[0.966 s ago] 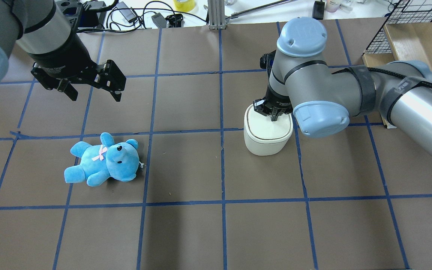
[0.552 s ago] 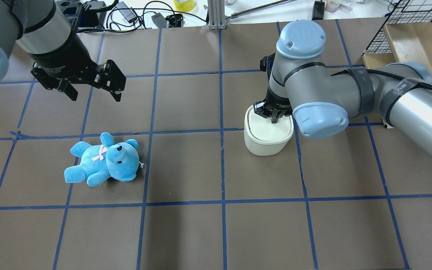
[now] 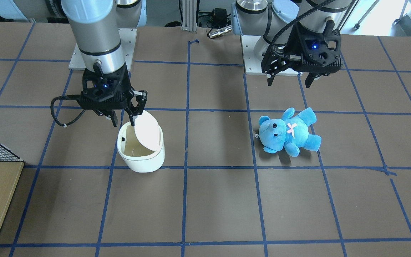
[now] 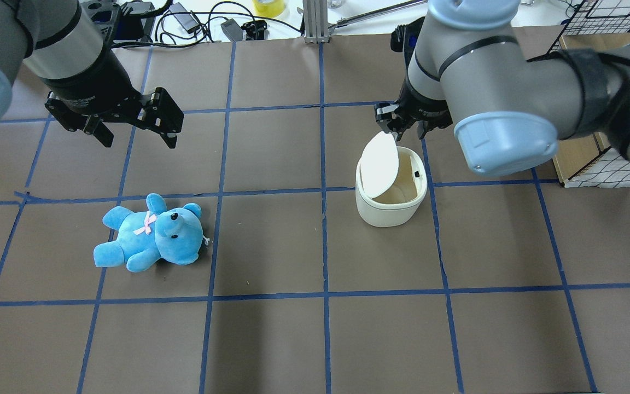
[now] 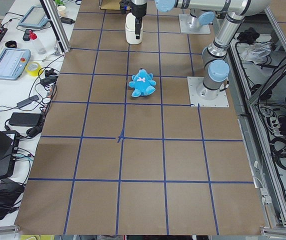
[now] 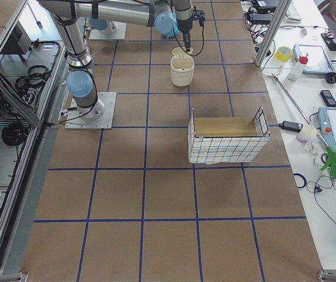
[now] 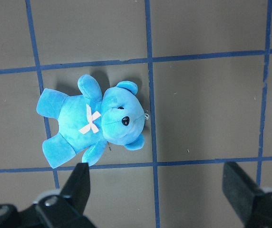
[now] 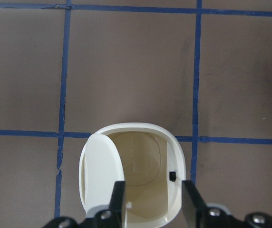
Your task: Open trash can with right arm
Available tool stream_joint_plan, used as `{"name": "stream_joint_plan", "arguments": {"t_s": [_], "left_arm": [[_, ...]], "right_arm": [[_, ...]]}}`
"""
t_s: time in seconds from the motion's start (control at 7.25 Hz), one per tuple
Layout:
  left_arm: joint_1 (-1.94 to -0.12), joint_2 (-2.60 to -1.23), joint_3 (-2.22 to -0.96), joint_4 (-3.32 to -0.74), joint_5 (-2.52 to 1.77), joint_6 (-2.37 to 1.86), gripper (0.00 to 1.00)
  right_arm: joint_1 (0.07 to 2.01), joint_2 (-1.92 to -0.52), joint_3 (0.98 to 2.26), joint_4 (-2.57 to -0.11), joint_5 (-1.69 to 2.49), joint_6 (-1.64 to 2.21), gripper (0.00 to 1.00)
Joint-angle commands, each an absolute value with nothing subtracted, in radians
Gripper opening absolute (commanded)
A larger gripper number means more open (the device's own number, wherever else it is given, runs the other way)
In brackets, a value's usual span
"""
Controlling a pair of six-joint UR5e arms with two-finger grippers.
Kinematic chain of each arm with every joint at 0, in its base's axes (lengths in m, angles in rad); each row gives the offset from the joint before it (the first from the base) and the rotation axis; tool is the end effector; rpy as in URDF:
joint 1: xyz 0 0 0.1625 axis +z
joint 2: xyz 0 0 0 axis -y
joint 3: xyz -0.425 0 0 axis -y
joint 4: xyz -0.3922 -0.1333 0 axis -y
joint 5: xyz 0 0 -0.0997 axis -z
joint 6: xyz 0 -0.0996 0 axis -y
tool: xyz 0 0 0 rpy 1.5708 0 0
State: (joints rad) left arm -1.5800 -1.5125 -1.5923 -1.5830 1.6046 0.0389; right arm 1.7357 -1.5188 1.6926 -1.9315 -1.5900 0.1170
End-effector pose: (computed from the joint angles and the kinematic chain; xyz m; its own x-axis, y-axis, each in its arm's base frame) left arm -0.1342 -0.4681 0.5041 -0.9983 0.0472 -0.0347 0.0481 0.9986 -0.0233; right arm 0.2158 -0.4962 0.4398 -0.9989 -0.0464 -0.0030 -0.0450 0.9814 -0.1868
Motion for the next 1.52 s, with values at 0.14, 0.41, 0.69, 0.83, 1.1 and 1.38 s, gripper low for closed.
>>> {"name": "stream_joint_plan", "arguments": {"t_s": [0.14, 0.41, 0.69, 0.83, 1.1, 1.38], "left_arm": [[-1.580, -1.513, -1.592, -1.583, 1.605, 0.038, 1.00], [-1.580, -1.513, -1.592, -1.583, 1.605, 0.040, 1.00], [-1.580, -1.513, -1.592, -1.583, 1.605, 0.040, 1.00], [-1.580, -1.513, -1.592, -1.583, 1.605, 0.038, 1.00], [-1.580, -1.513, -1.592, -1.583, 1.605, 0.040, 1.00], [-1.580, -1.513, -1.592, -1.583, 1.605, 0.040, 1.00]], "right_arm": [[1.727, -1.555, 1.470, -1.628, -1.591, 0.109, 1.00], [1.720, -1.552, 1.413, -1.553, -1.591, 0.109, 1.00], [1.721, -1.551, 1.411, -1.543, -1.589, 0.109, 1.00], [1.723, -1.551, 1.416, -1.545, -1.589, 0.109, 1.00], [1.727, -1.551, 1.419, -1.545, -1.589, 0.109, 1.00], [1.729, -1.551, 1.422, -1.542, -1.589, 0.109, 1.00]]}}
